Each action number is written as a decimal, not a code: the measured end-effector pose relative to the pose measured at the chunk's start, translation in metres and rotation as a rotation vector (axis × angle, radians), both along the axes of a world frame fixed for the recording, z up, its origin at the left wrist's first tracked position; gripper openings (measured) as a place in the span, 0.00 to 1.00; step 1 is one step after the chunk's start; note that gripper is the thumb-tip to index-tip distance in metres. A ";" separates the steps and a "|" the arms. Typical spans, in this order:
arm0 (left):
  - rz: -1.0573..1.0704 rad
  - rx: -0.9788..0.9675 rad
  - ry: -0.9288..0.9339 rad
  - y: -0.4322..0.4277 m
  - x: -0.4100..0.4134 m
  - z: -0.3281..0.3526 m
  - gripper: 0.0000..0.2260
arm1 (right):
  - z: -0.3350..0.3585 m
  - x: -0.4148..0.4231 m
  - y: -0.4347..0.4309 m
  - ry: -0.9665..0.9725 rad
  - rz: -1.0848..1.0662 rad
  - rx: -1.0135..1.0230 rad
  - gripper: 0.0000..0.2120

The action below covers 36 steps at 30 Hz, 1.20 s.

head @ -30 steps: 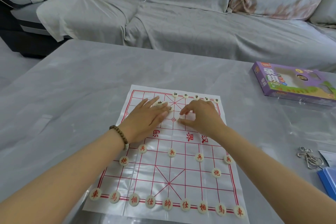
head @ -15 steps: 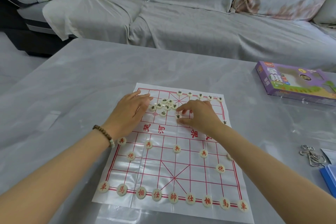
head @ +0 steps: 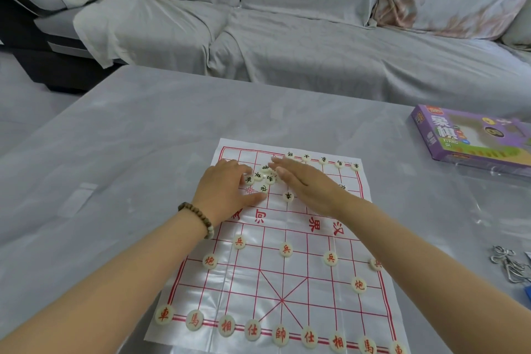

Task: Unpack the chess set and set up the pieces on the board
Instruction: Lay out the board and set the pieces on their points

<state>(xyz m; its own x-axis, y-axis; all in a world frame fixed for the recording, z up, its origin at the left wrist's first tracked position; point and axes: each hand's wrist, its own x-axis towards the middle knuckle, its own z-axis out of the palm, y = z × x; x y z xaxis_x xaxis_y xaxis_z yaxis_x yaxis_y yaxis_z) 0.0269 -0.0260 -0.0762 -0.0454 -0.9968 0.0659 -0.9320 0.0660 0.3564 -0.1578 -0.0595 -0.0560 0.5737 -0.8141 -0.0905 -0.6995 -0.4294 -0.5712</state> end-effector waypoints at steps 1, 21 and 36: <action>-0.005 -0.013 0.023 -0.002 -0.001 -0.001 0.26 | -0.002 0.002 0.000 0.032 0.039 0.017 0.22; -0.130 0.061 -0.021 -0.016 -0.006 -0.005 0.27 | -0.006 -0.013 -0.009 0.091 -0.080 -0.231 0.15; -0.175 0.135 -0.055 -0.001 0.028 -0.009 0.21 | -0.004 0.035 -0.032 0.143 -0.228 -0.118 0.10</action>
<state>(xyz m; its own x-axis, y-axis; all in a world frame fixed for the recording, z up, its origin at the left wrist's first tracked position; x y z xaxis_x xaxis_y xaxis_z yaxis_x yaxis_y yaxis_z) 0.0548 -0.0266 -0.0854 -0.2186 -0.9729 -0.0754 -0.9288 0.1838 0.3218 -0.1230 -0.0917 -0.0597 0.3627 -0.9303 -0.0542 -0.8553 -0.3093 -0.4157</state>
